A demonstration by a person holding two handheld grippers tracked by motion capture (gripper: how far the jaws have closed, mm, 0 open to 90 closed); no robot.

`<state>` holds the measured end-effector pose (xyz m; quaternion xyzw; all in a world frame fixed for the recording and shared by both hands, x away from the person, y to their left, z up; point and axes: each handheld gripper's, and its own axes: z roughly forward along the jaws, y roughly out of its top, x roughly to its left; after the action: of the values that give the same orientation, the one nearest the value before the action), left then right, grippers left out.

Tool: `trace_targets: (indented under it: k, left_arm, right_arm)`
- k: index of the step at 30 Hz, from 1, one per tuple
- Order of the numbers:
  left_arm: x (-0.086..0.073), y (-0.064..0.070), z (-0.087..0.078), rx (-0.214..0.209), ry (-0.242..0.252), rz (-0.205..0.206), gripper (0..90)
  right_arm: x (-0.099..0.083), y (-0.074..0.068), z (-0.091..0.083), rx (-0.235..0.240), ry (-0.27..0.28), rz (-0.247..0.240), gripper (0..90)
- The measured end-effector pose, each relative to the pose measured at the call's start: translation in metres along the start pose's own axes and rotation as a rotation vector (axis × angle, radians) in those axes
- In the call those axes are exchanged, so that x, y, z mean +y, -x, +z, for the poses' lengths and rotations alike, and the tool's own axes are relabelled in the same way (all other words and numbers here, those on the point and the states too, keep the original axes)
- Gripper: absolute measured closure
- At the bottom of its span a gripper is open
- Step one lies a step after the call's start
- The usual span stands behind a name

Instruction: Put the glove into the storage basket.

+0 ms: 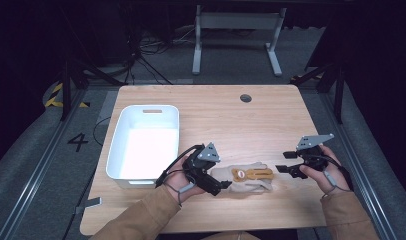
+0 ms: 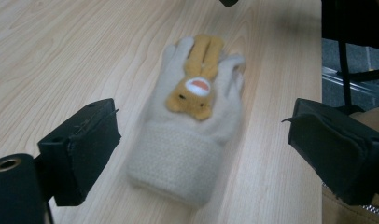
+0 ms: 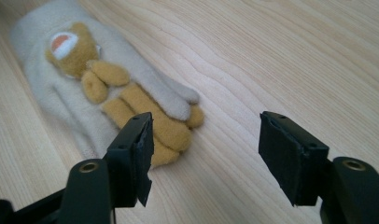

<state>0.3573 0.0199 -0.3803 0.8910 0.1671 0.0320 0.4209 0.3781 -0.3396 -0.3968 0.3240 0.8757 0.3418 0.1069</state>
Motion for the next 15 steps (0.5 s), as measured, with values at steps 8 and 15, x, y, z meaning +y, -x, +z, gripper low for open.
trace_targets:
  k: [8,15]
  left_arm:
    - [0.003,-0.001,0.015,-0.059,0.017,0.050,0.0]
    - [0.000,-0.005,0.028,-0.068,-0.010,0.043,0.0]
  right_arm:
    - [-0.008,0.001,-0.004,0.006,0.025,0.026,36.0]
    - [-0.014,0.005,-0.006,0.000,0.030,0.036,35.8]
